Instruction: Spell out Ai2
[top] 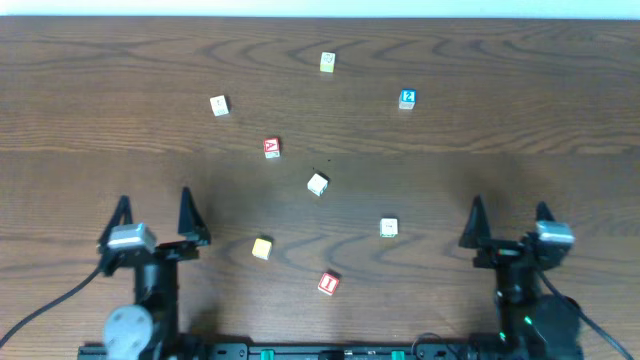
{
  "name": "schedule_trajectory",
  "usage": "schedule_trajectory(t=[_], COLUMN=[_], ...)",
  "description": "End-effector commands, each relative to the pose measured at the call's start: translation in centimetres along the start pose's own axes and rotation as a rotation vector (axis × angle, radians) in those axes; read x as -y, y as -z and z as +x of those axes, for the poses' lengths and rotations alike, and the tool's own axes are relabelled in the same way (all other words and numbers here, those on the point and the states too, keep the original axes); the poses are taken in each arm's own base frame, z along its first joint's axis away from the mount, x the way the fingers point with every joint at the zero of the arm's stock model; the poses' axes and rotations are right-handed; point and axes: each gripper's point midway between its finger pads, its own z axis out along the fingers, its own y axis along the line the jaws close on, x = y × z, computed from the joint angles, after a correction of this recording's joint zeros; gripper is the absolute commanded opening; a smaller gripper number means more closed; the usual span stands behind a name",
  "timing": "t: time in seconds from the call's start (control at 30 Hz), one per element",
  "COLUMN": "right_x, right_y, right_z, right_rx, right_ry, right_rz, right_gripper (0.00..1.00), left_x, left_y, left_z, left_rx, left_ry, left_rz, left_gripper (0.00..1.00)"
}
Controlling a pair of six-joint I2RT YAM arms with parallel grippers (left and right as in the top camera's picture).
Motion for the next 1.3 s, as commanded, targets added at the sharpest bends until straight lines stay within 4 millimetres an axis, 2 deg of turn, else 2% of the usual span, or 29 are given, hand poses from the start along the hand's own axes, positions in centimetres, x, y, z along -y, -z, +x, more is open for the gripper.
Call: schedule_trajectory(t=[0.0, 0.17, 0.3, 0.43, 0.6, 0.67, 0.77, 0.83, 1.0, 1.13, 1.27], right_x=[-0.2, 0.6, 0.5, 0.4, -1.3, -2.8, -4.0, -4.4, -4.6, -4.5, -4.4], right_y=[2.2, 5.9, 6.8, 4.7, 0.9, -0.7, -2.8, -3.4, -3.6, -4.0, -4.6], right_z=[-6.0, -12.3, -14.8, -15.0, -13.2, -11.5, -8.8, -7.5, -3.8, -1.5, -0.1], right_rx=[0.11, 0.189, 0.154, -0.042, -0.333, -0.483, -0.621, -0.683, -0.861, -0.967, -1.022], right_ry=[-0.022, -0.033, -0.034, -0.051, -0.062, -0.075, -0.099, -0.11, -0.135, -0.145, -0.147], right_rz=[0.012, 0.086, 0.1, 0.128, 0.078, 0.009, -0.05, -0.066, -0.074, -0.06, -0.047], right_gripper=[0.99, 0.99, 0.99, 0.99, 0.99, 0.99, 0.99, 0.99, 0.99, 0.99, 0.99], left_x=[2.4, 4.6, 6.4, 7.5, 9.1, 9.4, 11.3, 11.9, 11.0, 10.4, 9.7], left_y=[1.9, 2.9, 1.4, -1.5, -4.1, -5.1, -5.1, -5.4, -6.7, -8.7, -12.4], left_z=[-6.7, -12.2, -14.8, -14.9, -13.3, -11.1, -6.1, -3.3, 3.1, 9.0, 14.3], left_rx=[0.079, -0.016, -0.156, -0.421, -0.681, -0.841, -1.077, -1.187, -1.453, -1.594, -1.59], left_ry=[-0.09, -0.214, -0.281, -0.315, -0.381, -0.437, -0.492, -0.474, -0.432, -0.45, -0.493], left_rz=[0.109, 0.19, 0.253, 0.277, 0.374, 0.425, 0.666, 0.726, 0.728, 0.767, 0.734], left_gripper=[0.95, 0.95, 0.95, 0.95, 0.95, 0.95, 0.95, 0.95, 0.95, 0.95, 0.96])
